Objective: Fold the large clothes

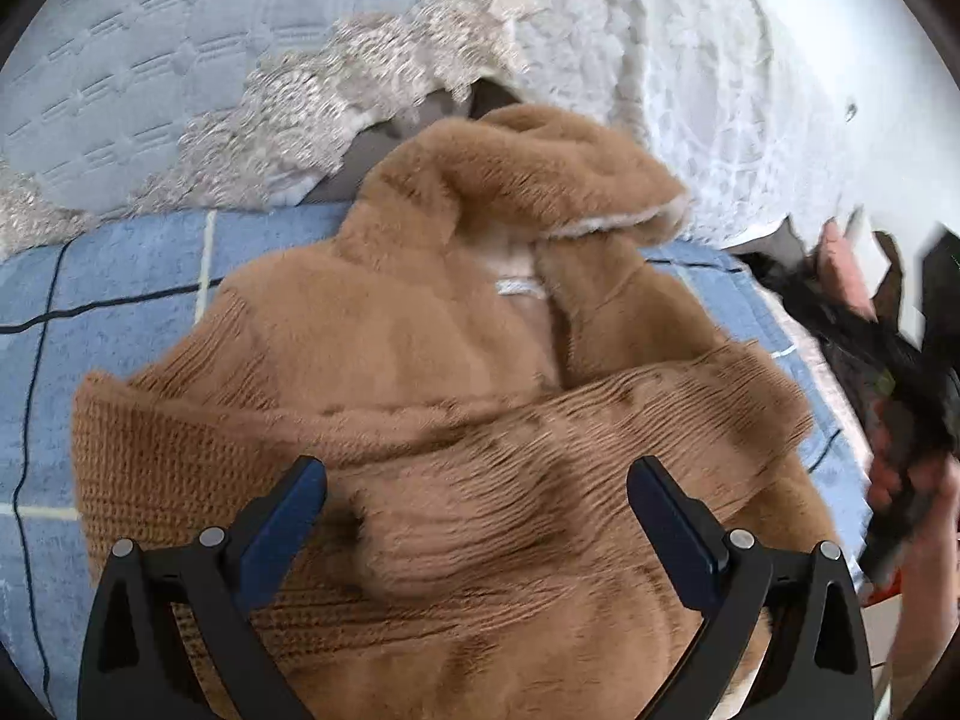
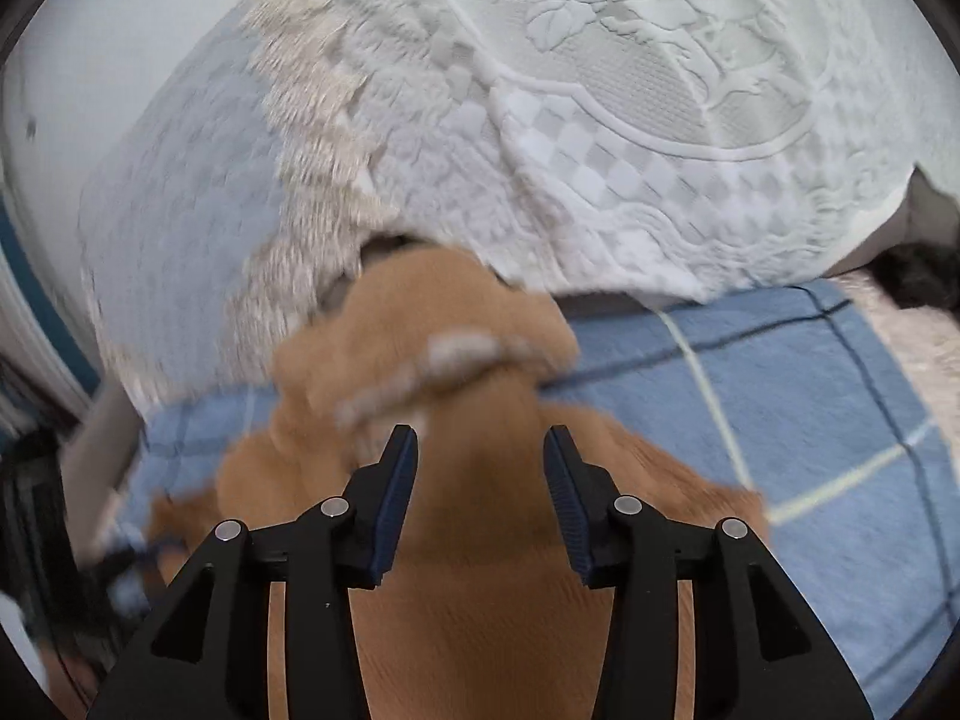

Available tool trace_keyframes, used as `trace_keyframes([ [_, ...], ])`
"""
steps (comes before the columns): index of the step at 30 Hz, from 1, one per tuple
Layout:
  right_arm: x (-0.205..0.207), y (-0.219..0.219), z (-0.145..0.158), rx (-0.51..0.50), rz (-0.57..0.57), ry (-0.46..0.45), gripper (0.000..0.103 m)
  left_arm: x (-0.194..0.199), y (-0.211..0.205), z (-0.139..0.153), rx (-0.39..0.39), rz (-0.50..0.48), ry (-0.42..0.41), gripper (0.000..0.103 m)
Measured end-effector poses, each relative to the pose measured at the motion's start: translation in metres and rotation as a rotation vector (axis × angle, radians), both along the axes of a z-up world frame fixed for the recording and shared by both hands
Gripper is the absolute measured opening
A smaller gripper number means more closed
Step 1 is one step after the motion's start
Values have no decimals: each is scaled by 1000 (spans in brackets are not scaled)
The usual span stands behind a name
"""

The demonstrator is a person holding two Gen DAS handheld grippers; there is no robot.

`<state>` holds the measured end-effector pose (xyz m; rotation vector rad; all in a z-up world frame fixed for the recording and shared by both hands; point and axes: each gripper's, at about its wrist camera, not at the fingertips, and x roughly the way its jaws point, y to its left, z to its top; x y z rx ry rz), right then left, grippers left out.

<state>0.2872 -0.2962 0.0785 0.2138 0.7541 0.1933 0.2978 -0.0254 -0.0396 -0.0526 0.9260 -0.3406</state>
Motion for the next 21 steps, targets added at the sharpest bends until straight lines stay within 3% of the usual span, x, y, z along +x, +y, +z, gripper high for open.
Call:
trace_keyframes([
  [2, -16, 6, -11, -58, 17, 34, 45, 0, 2, -8, 14, 11, 24, 101],
  [4, -27, 21, -26, -183, 55, 60, 45, 1, 7, -19, 18, 26, 63, 101],
  [8, -20, 39, -69, -281, 93, 217, 45, 1, 4, -30, 47, 21, 81, 103],
  [9, -19, 40, -72, -297, 89, 205, 45, 2, 3, -32, 61, 22, 86, 103],
  [12, -14, 36, -73, -268, 57, 211, 46, 3, 0, -35, 96, 12, 80, 103],
  [16, -8, 26, -72, -214, 44, 250, 47, 2, 3, -29, 61, 22, 99, 103],
  [19, -28, 22, -47, -178, 33, 159, 47, -4, 10, -19, -1, 34, 86, 103],
  [21, -37, 20, -45, -206, 20, 155, 47, -9, 12, -15, -12, 47, 73, 103],
])
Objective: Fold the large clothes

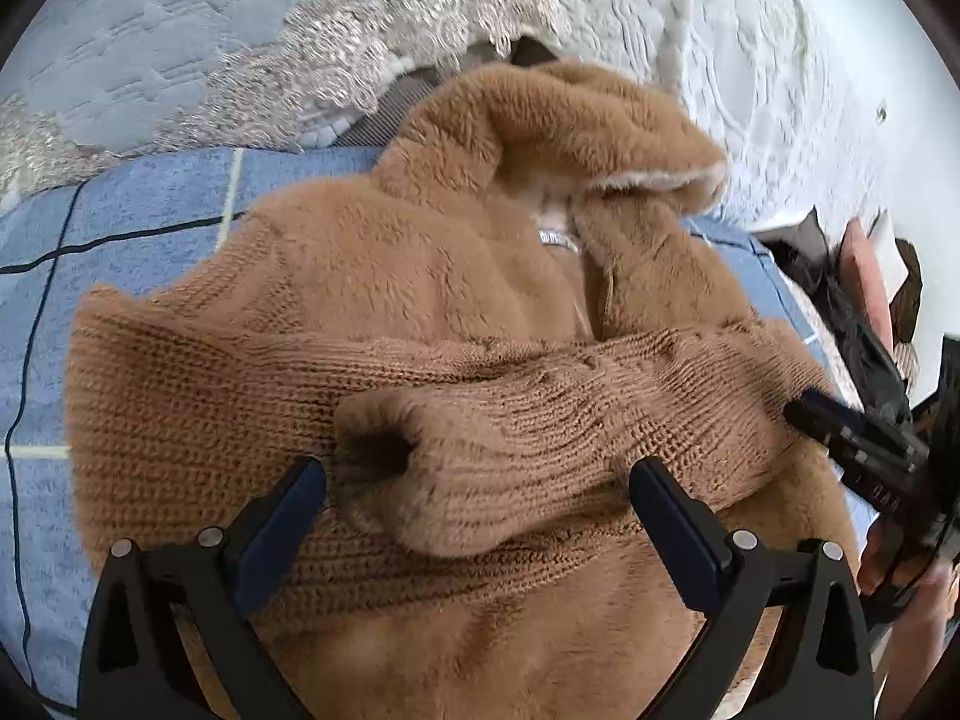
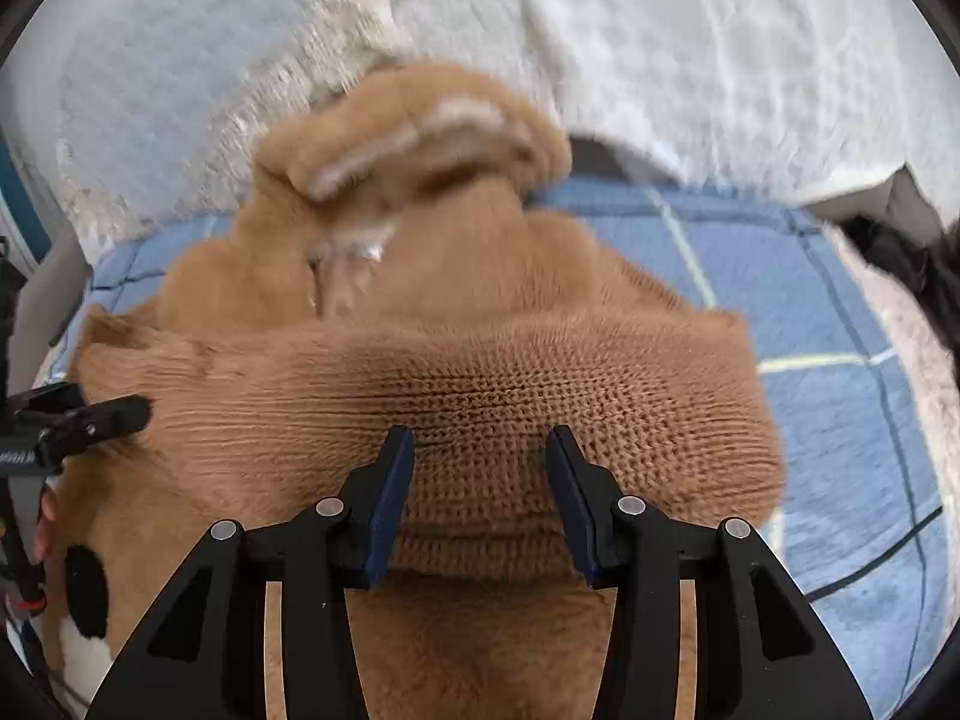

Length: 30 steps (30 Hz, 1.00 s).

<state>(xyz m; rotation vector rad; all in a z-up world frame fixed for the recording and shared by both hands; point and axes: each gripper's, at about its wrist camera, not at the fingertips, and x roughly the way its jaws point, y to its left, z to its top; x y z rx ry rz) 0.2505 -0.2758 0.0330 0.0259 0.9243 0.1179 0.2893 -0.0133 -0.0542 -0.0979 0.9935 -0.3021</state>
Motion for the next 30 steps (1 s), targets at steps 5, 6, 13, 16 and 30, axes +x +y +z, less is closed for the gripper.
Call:
trace_keyframes([
  [5, 2, -4, -37, -15, 12, 91, 48, -10, 6, 7, -34, 11, 8, 102],
  [6, 1, -6, -37, 1, -4, 77, 48, -13, 6, 10, -32, 8, -2, 102],
  [13, -8, -1, 0, 68, 12, 25, 49, -30, 18, 37, -70, 5, -62, 102],
  [16, -12, 22, 2, 54, 60, 16, 49, -45, 29, 47, -88, 11, -82, 102],
  [30, -9, 66, 17, 40, 120, -42, 50, -116, 93, 79, -172, 51, -207, 102],
])
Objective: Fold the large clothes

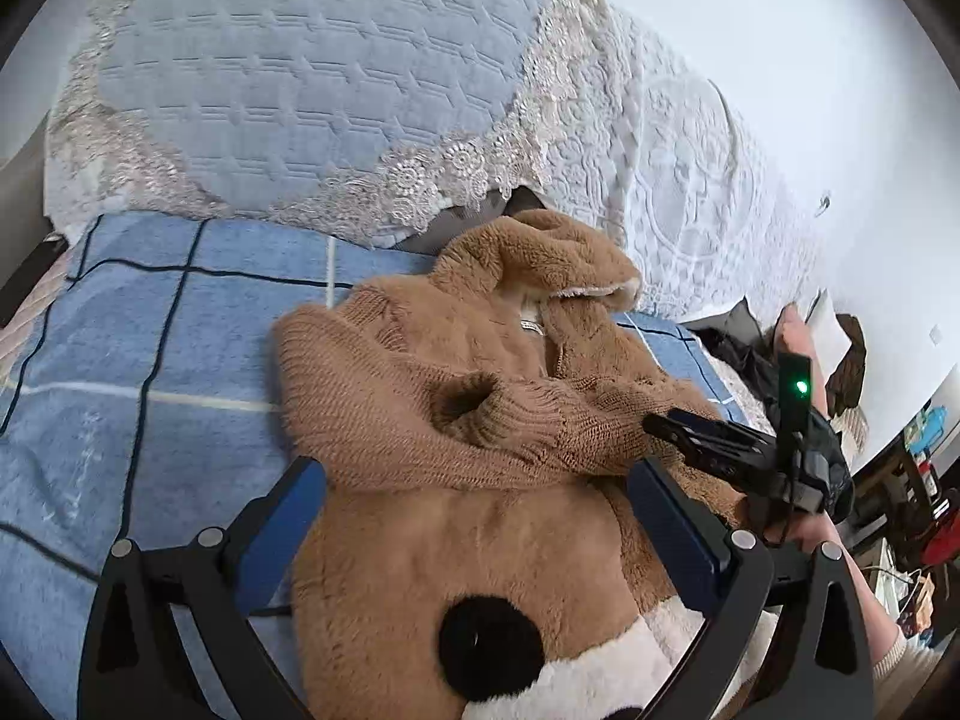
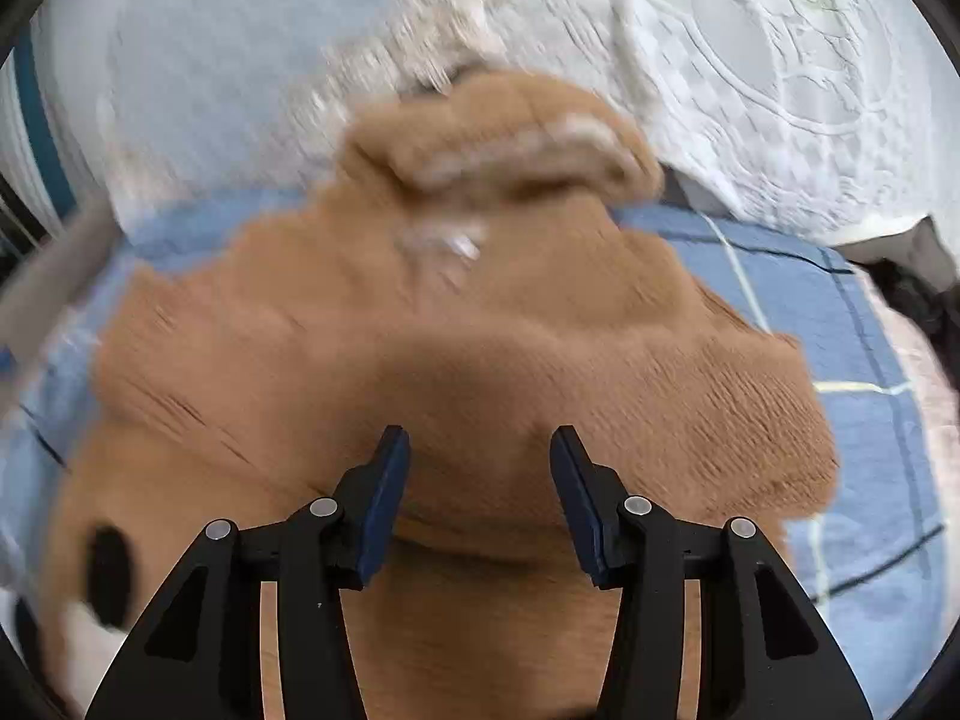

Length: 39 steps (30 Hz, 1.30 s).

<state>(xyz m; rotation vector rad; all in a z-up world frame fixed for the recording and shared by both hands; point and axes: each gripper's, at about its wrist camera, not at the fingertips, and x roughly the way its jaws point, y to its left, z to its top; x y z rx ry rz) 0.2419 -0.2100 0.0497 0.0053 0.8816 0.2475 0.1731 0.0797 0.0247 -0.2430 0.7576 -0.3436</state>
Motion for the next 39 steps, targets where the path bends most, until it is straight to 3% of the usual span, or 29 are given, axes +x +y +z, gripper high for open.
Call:
trace_keyframes([
  [4, 12, 35, -21, -52, 71, 43, 50, -18, 15, -4, 0, 21, -2, 102],
  [9, 17, 49, -47, -111, 52, 70, 50, -33, 33, -17, -18, 47, 29, 102],
  [12, 21, 47, -33, -121, 60, 96, 50, -39, 36, -24, -27, 36, 58, 102],
  [14, 13, 36, -8, -66, 43, 47, 50, -44, 37, -28, -37, 20, 64, 102],
  [17, 3, 45, 7, -32, 85, 27, 50, -54, 35, -34, -47, 2, 72, 102],
  [20, 6, 72, -8, -93, 154, 48, 50, -68, 33, -39, -45, -15, 62, 102],
  [23, 21, 99, -45, -193, 158, 138, 51, -81, 30, -45, -21, -41, 75, 102],
  [25, 19, 109, -50, -261, 168, 96, 54, -89, 30, -49, 3, -46, 91, 102],
  [27, 19, 110, -46, -268, 170, 107, 54, -93, 29, -54, 19, -75, 113, 102],
  [29, 14, 100, -28, -210, 166, 109, 54, -95, 30, -58, 32, -75, 131, 102],
  [34, -38, 45, 15, -74, 116, 36, 54, -99, 38, -75, -47, -56, 187, 102],
  [36, -63, 15, 24, -56, 78, 19, 55, -100, 34, -80, 7, -40, 206, 102],
  [39, -105, -34, 32, -35, 0, 9, 69, -102, 27, -88, 44, -64, 220, 102],
])
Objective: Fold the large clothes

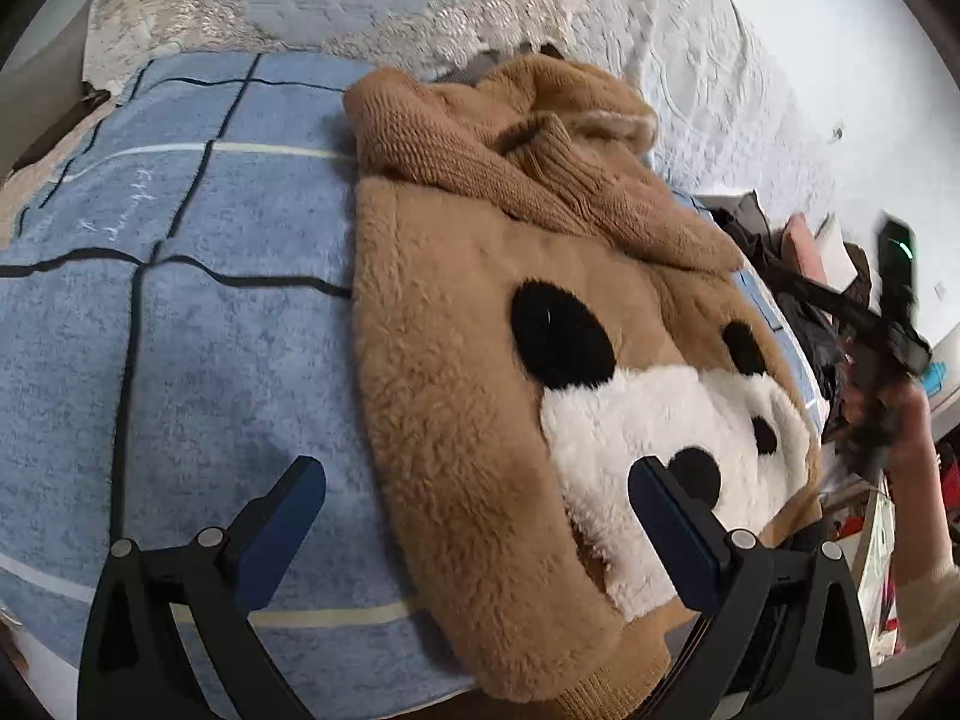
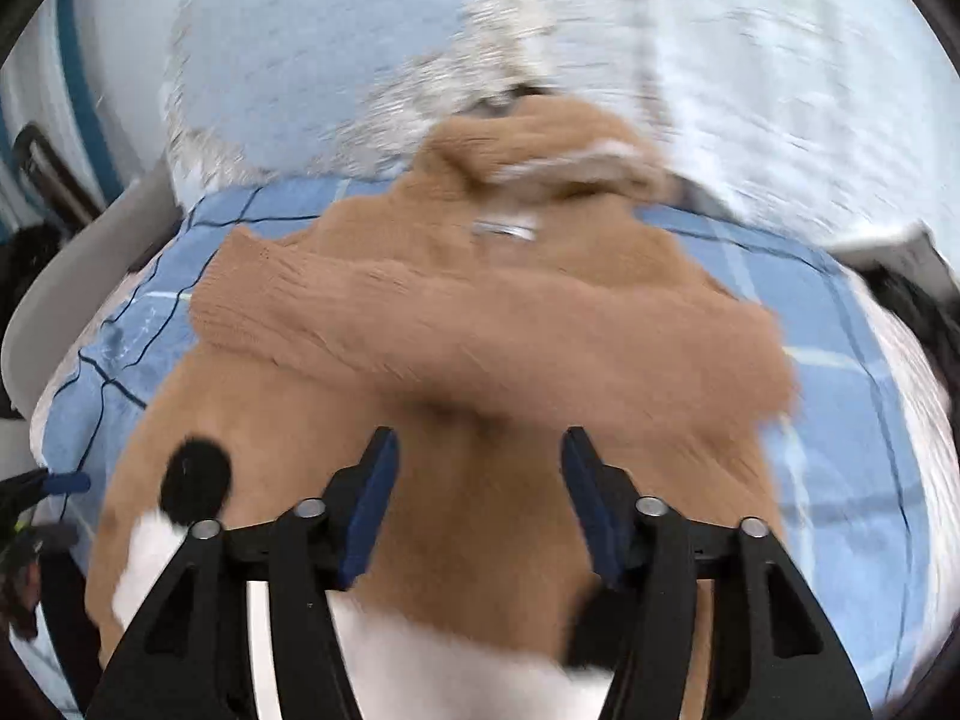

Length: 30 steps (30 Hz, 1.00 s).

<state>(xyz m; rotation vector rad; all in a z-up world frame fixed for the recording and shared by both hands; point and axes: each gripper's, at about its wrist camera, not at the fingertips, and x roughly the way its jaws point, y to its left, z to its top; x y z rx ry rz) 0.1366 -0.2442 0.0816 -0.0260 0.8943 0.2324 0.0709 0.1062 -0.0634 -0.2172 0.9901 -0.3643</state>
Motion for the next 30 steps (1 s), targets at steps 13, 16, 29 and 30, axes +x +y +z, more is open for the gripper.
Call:
trace_keyframes([
  [13, -122, -123, -38, 56, -329, 94, 77, -12, -23, -33, 20, 7, 66, 102],
  [16, -126, -128, -50, 108, -344, 128, 77, -13, -24, -33, 28, 26, 80, 102],
  [29, -129, -127, -90, 281, -311, 180, 77, -21, -24, -41, 36, 47, 73, 102],
  [30, -131, -128, -92, 286, -307, 180, 77, -21, -23, -41, 28, 55, 79, 102],
])
